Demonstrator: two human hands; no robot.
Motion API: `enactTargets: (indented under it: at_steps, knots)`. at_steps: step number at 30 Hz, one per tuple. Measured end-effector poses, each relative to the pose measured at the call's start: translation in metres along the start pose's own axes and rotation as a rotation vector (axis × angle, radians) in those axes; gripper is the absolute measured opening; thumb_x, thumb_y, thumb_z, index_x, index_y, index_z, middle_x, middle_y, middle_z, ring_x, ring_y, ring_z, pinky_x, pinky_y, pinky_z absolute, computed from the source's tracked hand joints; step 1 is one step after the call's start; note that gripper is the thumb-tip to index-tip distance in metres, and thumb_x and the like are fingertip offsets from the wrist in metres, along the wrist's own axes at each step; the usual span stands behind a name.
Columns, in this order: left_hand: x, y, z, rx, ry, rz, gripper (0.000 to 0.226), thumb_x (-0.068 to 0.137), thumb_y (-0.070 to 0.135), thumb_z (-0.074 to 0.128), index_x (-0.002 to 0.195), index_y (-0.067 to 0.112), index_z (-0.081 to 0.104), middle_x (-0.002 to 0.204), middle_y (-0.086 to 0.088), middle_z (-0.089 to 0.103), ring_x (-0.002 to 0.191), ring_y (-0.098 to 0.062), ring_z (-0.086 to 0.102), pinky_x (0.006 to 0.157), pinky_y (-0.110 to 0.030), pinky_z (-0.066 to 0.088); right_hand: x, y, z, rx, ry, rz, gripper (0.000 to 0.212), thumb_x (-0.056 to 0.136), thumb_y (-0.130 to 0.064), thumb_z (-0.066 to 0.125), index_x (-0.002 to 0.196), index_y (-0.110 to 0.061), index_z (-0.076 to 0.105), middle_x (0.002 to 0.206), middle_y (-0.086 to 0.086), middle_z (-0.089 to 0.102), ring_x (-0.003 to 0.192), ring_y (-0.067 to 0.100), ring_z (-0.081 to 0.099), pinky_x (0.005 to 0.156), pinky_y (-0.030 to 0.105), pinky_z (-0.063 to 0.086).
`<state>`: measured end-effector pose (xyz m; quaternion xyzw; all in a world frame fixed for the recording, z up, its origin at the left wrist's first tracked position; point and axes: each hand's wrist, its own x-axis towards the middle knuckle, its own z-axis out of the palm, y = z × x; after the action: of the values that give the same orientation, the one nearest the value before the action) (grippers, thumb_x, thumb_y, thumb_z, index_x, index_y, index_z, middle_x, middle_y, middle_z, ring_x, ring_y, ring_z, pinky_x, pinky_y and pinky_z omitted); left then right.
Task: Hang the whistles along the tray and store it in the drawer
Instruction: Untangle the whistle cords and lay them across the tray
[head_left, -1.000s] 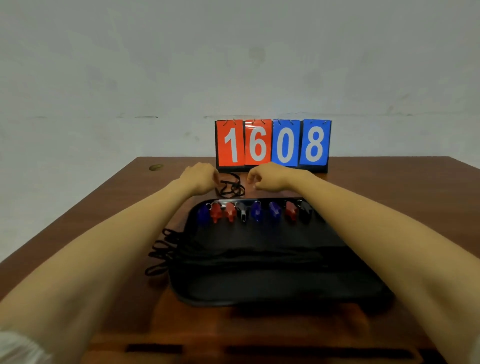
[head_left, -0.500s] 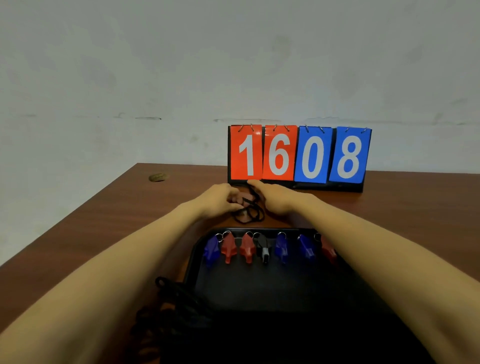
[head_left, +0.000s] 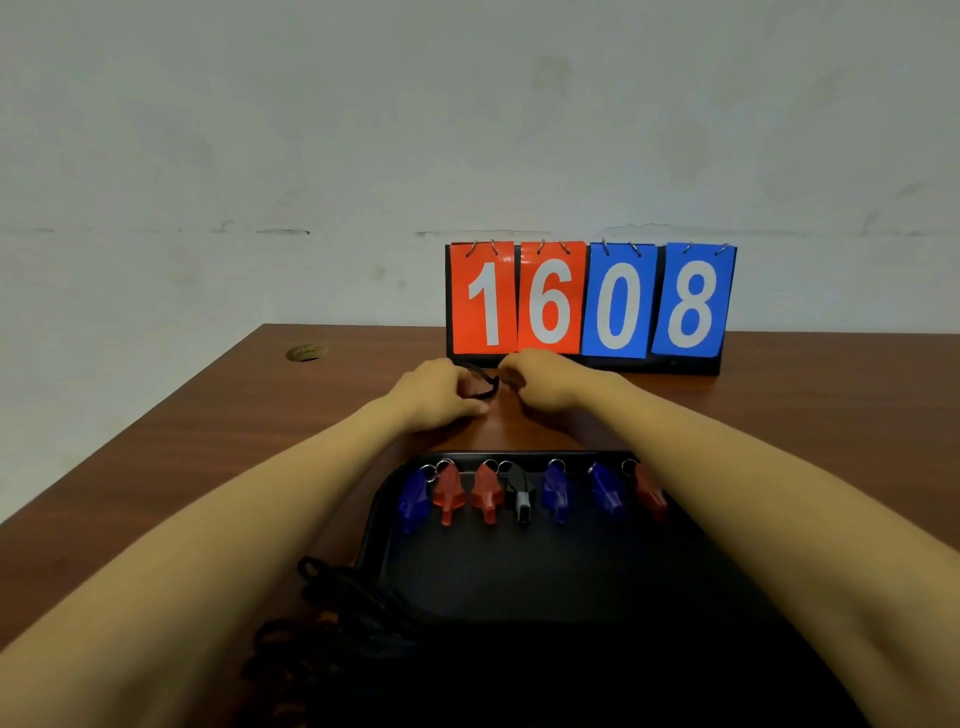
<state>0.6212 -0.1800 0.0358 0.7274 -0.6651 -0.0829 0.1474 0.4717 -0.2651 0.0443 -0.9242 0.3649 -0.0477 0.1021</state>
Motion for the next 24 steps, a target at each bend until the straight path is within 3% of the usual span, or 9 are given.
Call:
enactTargets:
  at_steps: [3,7,12,16,20,22,24]
  knots:
    - [0.002,-0.001,0.000,0.001,0.017,0.064,0.014,0.087,0.020,0.063,0.101,0.019,0.068,0.108,-0.004,0.066,0.100,-0.023,0.059,0.091,-0.043,0.048,0.006,-0.001,0.005,-0.044,-0.020,-0.017,0.021,0.090,-0.002,0.047,0.102,-0.018,0.055,0.107,0.005,0.060,0.092,0.023,0.055,0.077,0.032,0.046]
    - [0.000,-0.004,-0.002,-0.018,-0.002,0.060,0.014,0.087,0.017,0.063,0.099,0.013,0.068,0.105,-0.006,0.067,0.099,-0.024,0.060,0.091,-0.043,0.048,0.005,0.003,0.004,-0.045,-0.035,0.008,0.028,0.091,-0.007,0.048,0.116,-0.016,0.058,0.117,0.005,0.059,0.102,0.025,0.057,0.088,0.035,0.050]
    - [-0.005,-0.005,-0.003,-0.025,-0.003,0.037,0.013,0.087,0.022,0.063,0.096,0.013,0.067,0.101,-0.007,0.066,0.095,-0.024,0.060,0.089,-0.044,0.049,-0.003,0.000,-0.003,-0.023,-0.018,-0.004,0.006,0.092,-0.017,0.056,0.094,-0.013,0.052,0.096,0.006,0.056,0.085,0.020,0.051,0.067,0.025,0.039]
    - [-0.011,-0.001,-0.003,0.110,0.069,-0.035,0.023,0.087,0.021,0.062,0.108,0.013,0.061,0.115,-0.010,0.056,0.107,-0.030,0.054,0.091,-0.043,0.046,-0.014,-0.004,-0.007,-0.110,-0.074,0.004,0.008,0.096,-0.012,0.048,0.104,-0.010,0.048,0.094,0.005,0.051,0.082,0.019,0.049,0.069,0.027,0.040]
    - [-0.014,0.018,-0.011,0.006,0.215,-0.036,0.060,0.082,0.028,0.069,0.135,0.016,0.043,0.139,-0.012,0.039,0.129,-0.032,0.034,0.105,-0.044,0.036,-0.032,-0.006,-0.021,-0.003,0.055,-0.066,0.006,0.093,-0.010,0.048,0.091,-0.015,0.045,0.081,0.000,0.050,0.075,0.019,0.048,0.062,0.023,0.039]
    - [-0.014,0.032,-0.018,-0.056,0.224,0.055,0.064,0.084,0.034,0.067,0.140,0.018,0.041,0.145,-0.007,0.040,0.135,-0.028,0.030,0.110,-0.043,0.030,-0.043,-0.008,-0.034,0.088,0.147,-0.101,0.008,0.090,-0.009,0.053,0.085,-0.015,0.051,0.076,-0.003,0.052,0.072,0.015,0.049,0.059,0.018,0.037]
    - [-0.016,0.047,-0.023,-0.062,0.222,0.142,0.051,0.088,0.034,0.062,0.135,0.020,0.048,0.140,-0.004,0.049,0.132,-0.025,0.038,0.109,-0.043,0.031,-0.054,-0.010,-0.047,0.177,0.223,-0.131,0.005,0.088,-0.011,0.059,0.085,-0.015,0.058,0.081,-0.001,0.060,0.072,0.010,0.053,0.061,0.014,0.039]
